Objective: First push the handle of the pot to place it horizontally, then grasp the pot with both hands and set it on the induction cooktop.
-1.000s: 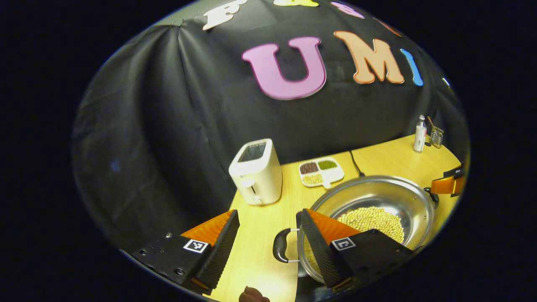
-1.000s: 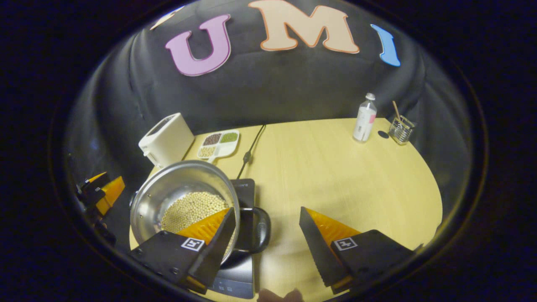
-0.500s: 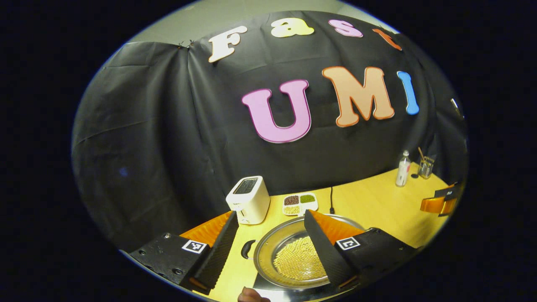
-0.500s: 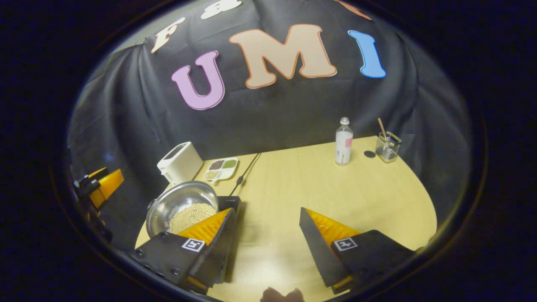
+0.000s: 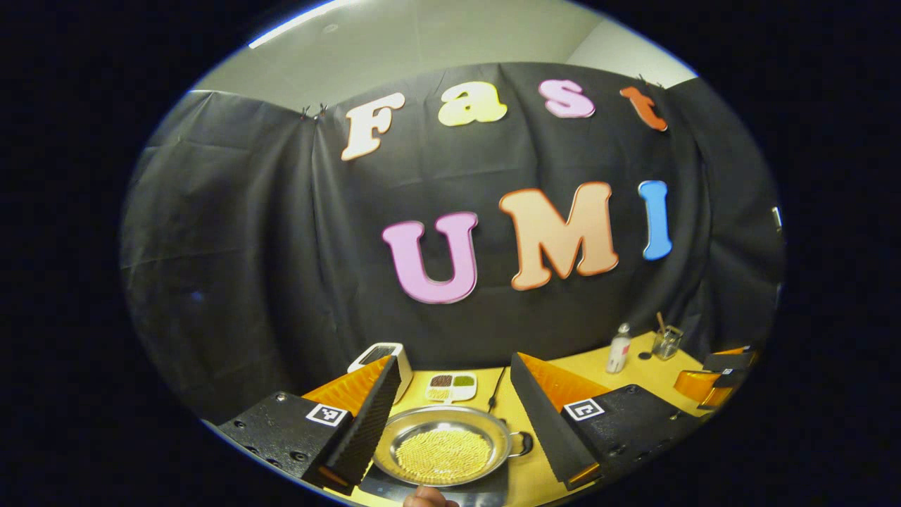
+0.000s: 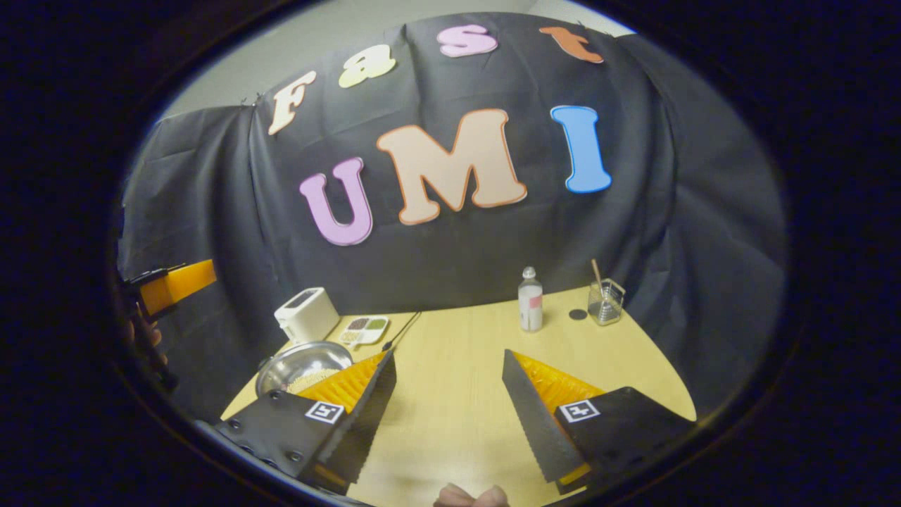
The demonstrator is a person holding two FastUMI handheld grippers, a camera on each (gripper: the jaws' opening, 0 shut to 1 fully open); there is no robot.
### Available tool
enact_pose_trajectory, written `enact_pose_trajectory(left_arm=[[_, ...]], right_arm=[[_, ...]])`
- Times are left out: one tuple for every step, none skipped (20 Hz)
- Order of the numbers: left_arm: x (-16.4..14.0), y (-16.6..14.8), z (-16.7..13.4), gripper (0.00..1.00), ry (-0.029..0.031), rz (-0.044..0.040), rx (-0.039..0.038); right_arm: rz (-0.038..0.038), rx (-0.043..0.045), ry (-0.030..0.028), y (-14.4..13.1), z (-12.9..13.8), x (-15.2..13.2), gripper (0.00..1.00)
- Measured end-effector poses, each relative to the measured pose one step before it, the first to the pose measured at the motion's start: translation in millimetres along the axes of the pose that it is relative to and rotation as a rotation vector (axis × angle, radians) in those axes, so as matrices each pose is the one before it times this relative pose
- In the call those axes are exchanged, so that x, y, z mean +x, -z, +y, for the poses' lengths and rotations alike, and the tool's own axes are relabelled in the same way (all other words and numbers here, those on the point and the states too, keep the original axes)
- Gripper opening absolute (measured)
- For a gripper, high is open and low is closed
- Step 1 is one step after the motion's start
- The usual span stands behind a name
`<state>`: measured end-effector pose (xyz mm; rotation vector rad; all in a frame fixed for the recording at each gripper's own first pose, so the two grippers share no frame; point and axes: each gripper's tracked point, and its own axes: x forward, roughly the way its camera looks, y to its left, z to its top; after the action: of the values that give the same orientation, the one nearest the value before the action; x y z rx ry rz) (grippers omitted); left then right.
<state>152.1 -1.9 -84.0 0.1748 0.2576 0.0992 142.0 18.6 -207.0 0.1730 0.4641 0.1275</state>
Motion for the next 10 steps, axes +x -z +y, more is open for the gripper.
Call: enact_pose_trajectory(left_arm=[[-6.92, -13.25, -12.47, 0.96, 0.02114, -0.03646, -0.01151], [-6.65, -13.18, -9.75, 1.0, 0.01912, -0.03309, -0.00317], [-6.54, -10.28, -4.69, 1.0, 0.01174, -0.02233, 0.00166], [-6.85, -9.21, -4.3, 0.95, 0.00775, -0.01912, -0.00273], [-7.07, -6.08, -5.1, 0.95, 0.01127, -0.01829, -0.00979], [-6.6, -7.2, -3.78, 0.95, 0.01268, -0.02463, -0.01017], [-7.97, -6.0, -1.32, 0.95, 0.00628, -0.0187, -0.00324], [-6.04, -3.6, 3.92, 0.99, -0.00212, -0.01464, 0.00141], [-6.83, -1.44, 5.83, 0.91, -0.00145, -0.01013, -0.00157], [-5.89, -2.36, 5.49, 0.95, -0.00064, -0.01074, -0.00237]], right_arm=[[-0.02971, 0.00196, -0.00177, -15.23, -3.9, -9.76, 0.93], [-0.04241, 0.00363, 0.00893, -17.89, -5.13, -9.24, 0.93], [-0.04699, 0.00062, 0.0093, -18.82, -4.59, -8.33, 0.94], [-0.04989, -0.005, 0.00696, -19.11, -3.0, -8.13, 0.92], [-0.04842, -0.01338, 0.004, -17.67, -1.73, -8.6, 0.92], [-0.04612, -0.02424, 0.00578, -13.19, -0.42, -7.02, 0.92], [-0.04388, -0.03099, 0.00644, -11.54, 0.44, -7.59, 0.92], [-0.03612, -0.02974, 0.00026, -8.64, 3.27, -5.76, 0.92], [-0.02712, -0.02171, -0.00665, -6.37, 10.07, -9.57, 0.92], [-0.01806, -0.01707, -0.01673, -5.91, 13.05, -7.15, 0.92]])
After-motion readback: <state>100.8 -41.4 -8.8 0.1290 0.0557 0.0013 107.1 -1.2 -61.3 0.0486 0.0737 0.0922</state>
